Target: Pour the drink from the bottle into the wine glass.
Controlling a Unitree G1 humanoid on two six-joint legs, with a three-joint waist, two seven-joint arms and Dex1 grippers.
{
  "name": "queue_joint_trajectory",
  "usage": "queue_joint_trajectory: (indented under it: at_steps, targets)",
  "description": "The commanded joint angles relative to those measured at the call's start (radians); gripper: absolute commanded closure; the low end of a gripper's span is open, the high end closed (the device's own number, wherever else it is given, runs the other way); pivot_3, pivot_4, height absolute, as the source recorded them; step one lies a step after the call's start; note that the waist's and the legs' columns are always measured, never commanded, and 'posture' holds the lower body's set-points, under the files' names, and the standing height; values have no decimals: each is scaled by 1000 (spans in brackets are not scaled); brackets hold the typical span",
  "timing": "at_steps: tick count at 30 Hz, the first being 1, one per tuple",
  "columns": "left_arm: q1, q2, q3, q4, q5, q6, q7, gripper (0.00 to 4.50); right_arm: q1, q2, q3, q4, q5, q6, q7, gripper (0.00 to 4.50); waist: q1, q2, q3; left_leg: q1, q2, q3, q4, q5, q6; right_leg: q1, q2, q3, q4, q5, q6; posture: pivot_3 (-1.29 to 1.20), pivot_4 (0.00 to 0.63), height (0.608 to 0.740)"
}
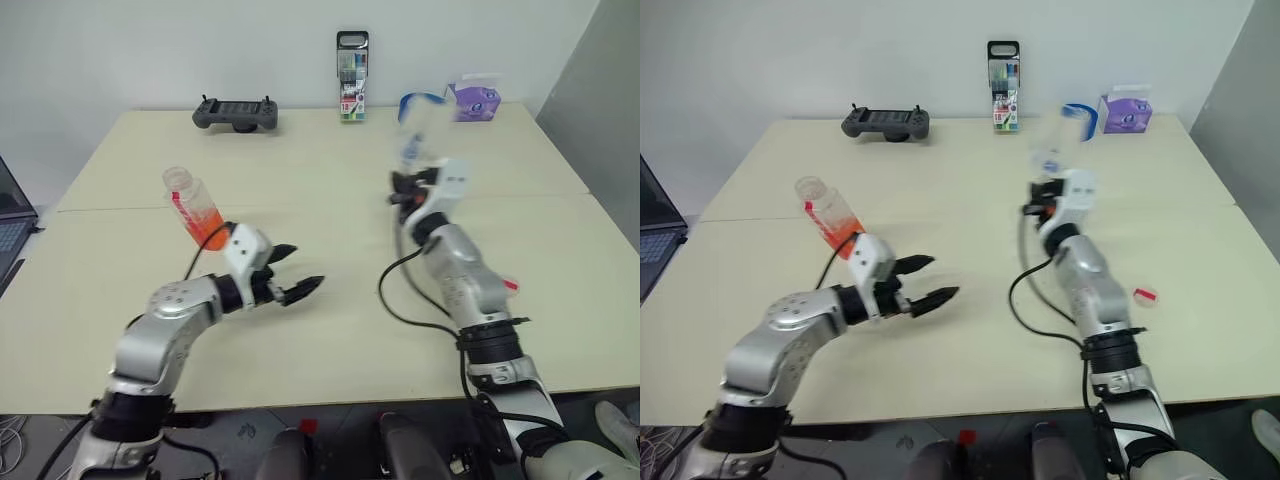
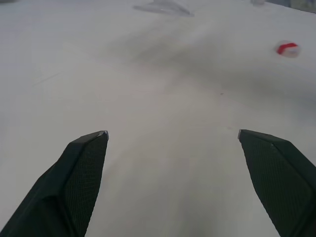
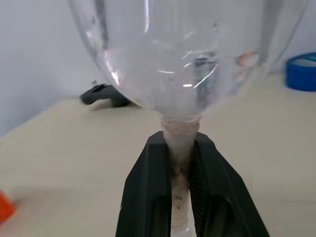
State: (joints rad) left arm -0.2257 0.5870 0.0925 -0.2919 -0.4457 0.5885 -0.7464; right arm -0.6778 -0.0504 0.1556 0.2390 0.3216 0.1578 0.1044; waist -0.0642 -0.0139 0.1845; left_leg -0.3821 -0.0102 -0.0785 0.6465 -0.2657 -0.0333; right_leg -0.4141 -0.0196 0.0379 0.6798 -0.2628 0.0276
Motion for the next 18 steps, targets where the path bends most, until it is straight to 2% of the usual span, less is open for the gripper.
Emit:
queue_joint_trajectory:
  at_steps: [1,4,8,13,18]
  targets:
    - [20,32,97,-98,-51,31,29,0,-12,28,40,100,-114,-152,45,4314,8,-1,0,0,1,0,0,0,0,-1,0,0,0,0,0,0,150,740]
    - [76,58,215,-213,-150,130,69,0,-31,82,38,266,-169,-279,40,4314,21,-3,1,-1,0,0,0,0,-1,-1,0,0,0,1,-1,0,150,740]
    - [126,68,268,-270,-215,196,105,0,-44,108,14,409,-203,-362,53,4314,23,-4,1,-1,-1,3,1,0,-1,-1,0,2,-2,2,-3,0,150,740]
    - [157,59,249,-262,-204,181,129,0,-38,108,-10,565,-248,-443,48,4314,20,-4,1,2,1,2,0,0,-1,1,1,2,-1,2,-4,0,150,740]
    - [137,52,215,-240,-192,167,146,0,-23,106,-12,602,-273,-475,68,4314,21,-5,0,6,1,1,0,0,-1,6,2,1,-1,2,-4,0,150,740]
